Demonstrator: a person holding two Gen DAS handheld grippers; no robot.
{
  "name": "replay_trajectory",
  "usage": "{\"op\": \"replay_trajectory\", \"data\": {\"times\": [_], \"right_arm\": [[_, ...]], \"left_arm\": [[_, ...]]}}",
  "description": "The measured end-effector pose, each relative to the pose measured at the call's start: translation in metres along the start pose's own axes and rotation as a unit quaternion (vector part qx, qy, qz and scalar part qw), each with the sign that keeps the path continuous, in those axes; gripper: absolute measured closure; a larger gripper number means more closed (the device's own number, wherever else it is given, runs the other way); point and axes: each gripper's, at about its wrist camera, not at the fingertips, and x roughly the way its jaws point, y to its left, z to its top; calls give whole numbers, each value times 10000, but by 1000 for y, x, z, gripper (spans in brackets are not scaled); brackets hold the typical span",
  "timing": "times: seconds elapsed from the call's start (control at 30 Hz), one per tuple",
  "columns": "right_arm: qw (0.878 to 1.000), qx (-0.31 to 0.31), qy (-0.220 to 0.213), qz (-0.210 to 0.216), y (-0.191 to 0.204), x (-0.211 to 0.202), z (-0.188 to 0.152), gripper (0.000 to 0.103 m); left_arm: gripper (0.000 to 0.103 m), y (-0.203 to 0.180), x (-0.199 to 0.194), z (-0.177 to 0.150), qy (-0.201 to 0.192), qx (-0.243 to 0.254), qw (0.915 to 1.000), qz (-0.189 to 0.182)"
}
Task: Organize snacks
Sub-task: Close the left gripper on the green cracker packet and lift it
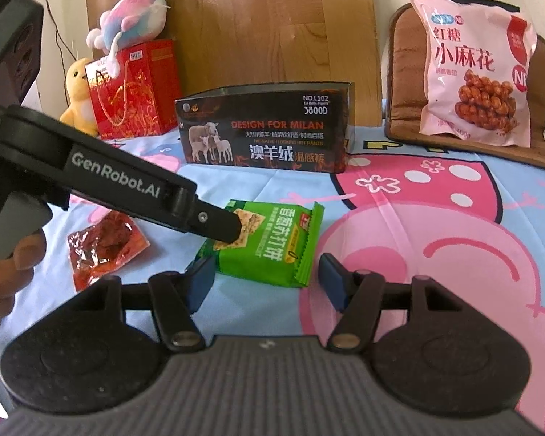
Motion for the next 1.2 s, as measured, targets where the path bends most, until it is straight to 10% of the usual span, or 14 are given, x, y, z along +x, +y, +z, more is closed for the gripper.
{"op": "replay_trajectory", "data": {"times": [0.33,0.77,1.2], "right_arm": [[9993,-294,64,-242,12,3,-1,35],[9994,-206,41,-283,14,3,-1,34],[9993,-130,14,-337,14,1,-2,34]], "left_arm": [[50,7,-1,-3,-55,-68,9999,-83],[50,4,-25,-2,-808,311,9906,1059],[50,11,-24,-3,-772,275,9888,1246]]}}
